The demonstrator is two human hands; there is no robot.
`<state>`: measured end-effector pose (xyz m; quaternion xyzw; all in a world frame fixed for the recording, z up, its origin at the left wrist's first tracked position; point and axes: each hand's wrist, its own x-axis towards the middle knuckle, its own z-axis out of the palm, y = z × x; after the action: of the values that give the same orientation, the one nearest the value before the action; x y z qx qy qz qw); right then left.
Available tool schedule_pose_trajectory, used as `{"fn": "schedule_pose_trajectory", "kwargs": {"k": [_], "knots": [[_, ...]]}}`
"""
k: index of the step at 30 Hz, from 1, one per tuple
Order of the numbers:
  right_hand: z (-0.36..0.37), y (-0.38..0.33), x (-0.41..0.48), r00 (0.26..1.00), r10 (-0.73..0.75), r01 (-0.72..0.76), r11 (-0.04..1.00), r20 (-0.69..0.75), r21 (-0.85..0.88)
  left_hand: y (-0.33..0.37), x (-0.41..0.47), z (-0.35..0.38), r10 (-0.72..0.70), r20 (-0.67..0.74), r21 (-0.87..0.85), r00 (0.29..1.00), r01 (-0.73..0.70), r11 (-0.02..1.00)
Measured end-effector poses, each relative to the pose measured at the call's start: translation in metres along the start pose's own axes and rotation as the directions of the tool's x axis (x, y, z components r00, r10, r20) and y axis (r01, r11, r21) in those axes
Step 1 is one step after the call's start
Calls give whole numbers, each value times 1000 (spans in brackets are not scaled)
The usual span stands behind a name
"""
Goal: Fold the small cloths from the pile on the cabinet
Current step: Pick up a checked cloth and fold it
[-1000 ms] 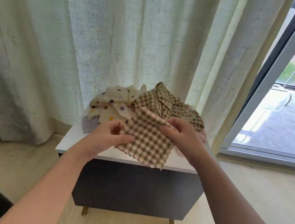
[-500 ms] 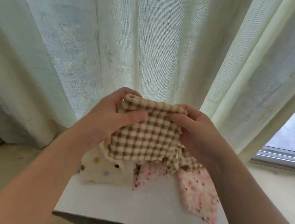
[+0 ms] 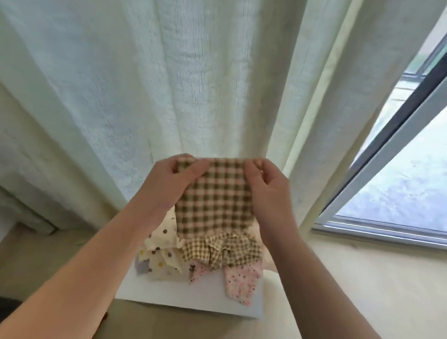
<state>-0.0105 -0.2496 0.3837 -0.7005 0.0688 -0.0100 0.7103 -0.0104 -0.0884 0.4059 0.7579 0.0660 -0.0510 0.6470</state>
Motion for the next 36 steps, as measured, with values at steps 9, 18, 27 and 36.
{"fn": "schedule_pose_trajectory", "kwargs": {"k": [9, 18, 27, 36], "knots": [[-137, -69, -60, 993, 115, -116, 993, -39, -24, 71, -70, 135, 107, -266, 89, 958, -86, 992], [-306, -64, -80, 956, -58, 1, 981, -287, -193, 85, -103, 312, -127, 58, -209, 990, 137, 968], [-528, -48, -72, 862, -221, 18, 913, -456, -408, 109, -111, 530, 21, 225, -176, 974, 19, 984], [-799, -60, -90, 769, -204, -84, 907, -606, -412, 159, -142, 789, -177, 761, -57, 624, 335, 940]]}}
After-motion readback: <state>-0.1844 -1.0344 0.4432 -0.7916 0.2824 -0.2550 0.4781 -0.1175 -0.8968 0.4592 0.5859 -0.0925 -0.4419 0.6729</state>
